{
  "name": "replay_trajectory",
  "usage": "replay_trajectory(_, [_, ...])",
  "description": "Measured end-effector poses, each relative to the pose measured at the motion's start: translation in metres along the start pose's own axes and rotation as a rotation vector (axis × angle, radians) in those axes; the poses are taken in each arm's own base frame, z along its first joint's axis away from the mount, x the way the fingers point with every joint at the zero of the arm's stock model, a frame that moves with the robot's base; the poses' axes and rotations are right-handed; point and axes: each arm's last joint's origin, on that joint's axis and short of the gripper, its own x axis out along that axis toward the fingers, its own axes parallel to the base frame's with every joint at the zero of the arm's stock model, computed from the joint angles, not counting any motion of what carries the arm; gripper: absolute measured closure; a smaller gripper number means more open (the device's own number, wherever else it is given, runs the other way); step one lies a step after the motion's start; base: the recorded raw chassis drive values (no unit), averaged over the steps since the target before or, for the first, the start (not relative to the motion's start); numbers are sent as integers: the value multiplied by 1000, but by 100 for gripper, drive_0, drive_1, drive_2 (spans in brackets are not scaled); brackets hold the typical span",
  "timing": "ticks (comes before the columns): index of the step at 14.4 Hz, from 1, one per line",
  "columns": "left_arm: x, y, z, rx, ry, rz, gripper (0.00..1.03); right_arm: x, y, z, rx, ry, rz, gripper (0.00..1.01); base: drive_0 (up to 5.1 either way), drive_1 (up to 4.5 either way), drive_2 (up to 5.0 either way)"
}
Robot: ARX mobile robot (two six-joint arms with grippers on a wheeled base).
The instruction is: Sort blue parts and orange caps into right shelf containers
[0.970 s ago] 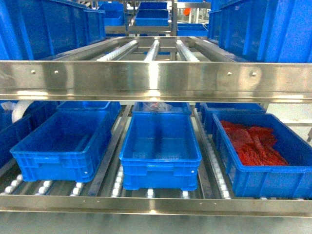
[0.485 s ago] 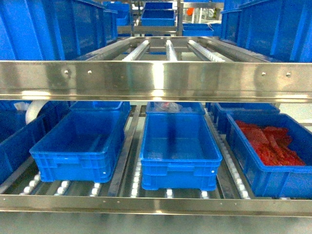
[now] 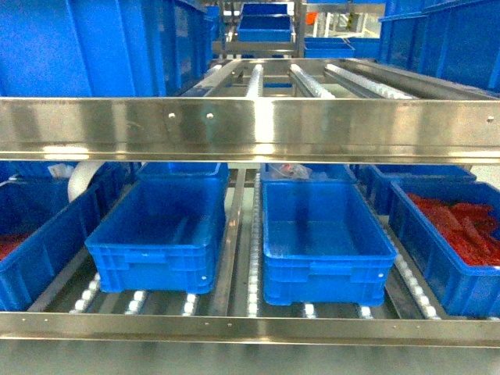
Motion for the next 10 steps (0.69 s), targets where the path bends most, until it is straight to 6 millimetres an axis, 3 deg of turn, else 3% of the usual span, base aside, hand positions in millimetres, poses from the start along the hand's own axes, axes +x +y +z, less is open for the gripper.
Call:
replay_trajectory(4, [0,0,0,0,-1,1,60,0,0,0,0,-2,0,56,-498,248,248])
replay_trajectory(10, [0,0,0,0,-1,0,60,0,0,0,0,2,3,56,0,0,0])
